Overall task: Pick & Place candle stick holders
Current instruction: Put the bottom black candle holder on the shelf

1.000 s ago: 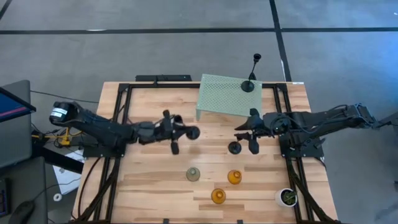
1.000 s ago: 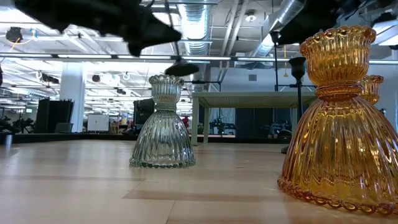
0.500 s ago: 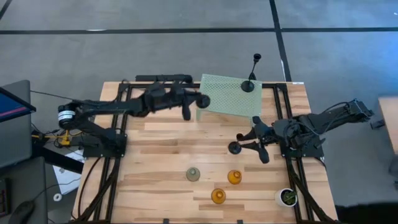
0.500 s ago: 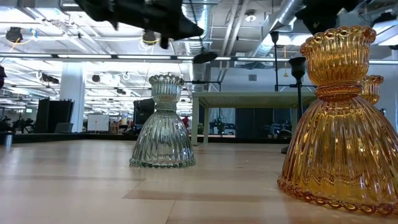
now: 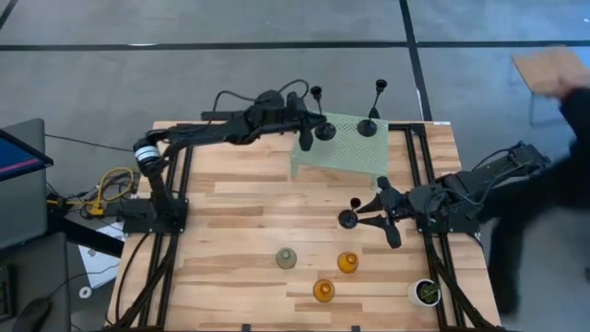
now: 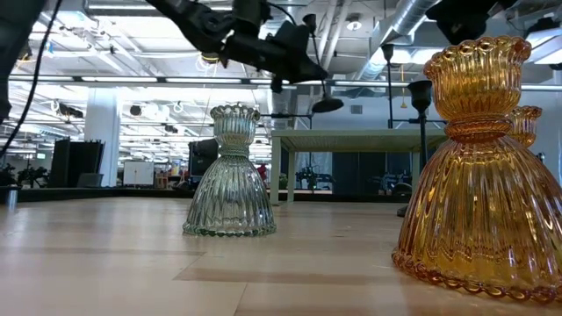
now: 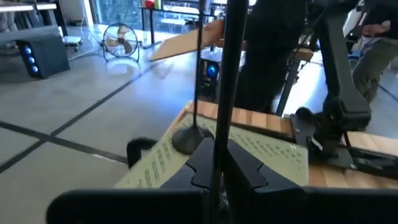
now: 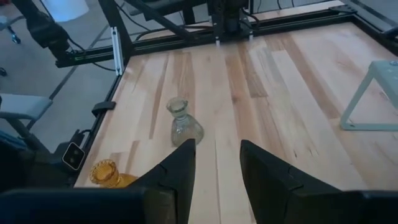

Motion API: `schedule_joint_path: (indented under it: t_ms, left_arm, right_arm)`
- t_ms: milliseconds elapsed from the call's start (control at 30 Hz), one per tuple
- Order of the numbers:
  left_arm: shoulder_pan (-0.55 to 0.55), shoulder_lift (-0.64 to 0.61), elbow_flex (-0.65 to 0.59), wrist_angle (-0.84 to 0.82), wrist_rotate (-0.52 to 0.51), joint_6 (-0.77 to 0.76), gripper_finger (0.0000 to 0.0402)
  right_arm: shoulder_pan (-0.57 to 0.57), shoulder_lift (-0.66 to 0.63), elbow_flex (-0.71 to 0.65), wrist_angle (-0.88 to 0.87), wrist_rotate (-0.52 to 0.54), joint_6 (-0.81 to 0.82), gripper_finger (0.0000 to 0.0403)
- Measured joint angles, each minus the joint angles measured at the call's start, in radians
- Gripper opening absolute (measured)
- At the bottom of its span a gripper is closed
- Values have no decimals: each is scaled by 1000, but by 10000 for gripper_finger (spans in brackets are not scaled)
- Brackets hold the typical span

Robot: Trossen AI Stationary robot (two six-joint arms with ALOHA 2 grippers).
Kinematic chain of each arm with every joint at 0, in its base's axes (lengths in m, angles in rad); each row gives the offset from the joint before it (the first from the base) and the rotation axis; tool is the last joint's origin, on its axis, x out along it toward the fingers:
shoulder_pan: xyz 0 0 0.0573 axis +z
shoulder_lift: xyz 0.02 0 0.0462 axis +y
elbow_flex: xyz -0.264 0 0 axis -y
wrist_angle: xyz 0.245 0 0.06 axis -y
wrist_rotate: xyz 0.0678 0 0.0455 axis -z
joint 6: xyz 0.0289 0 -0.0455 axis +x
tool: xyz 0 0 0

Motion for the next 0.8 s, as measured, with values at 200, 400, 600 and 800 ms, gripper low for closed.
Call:
schedule_joint_path:
  t_ms: [200, 400, 600, 800]
  left_arm:
    - [20, 85, 115, -49, 28, 0, 13]
    - [33, 157, 191, -60, 69, 0, 13]
    - [54, 230, 240, -63, 79, 0, 13]
    - [71, 266, 264, -62, 79, 0, 13]
  right_arm:
    - [27, 0, 0, 0, 9, 3, 118]
    - [46, 0, 0, 0, 10, 3, 118]
    - [61, 0, 0, -11, 10, 3, 118]
    - [64, 0, 0, -27, 10, 3, 118]
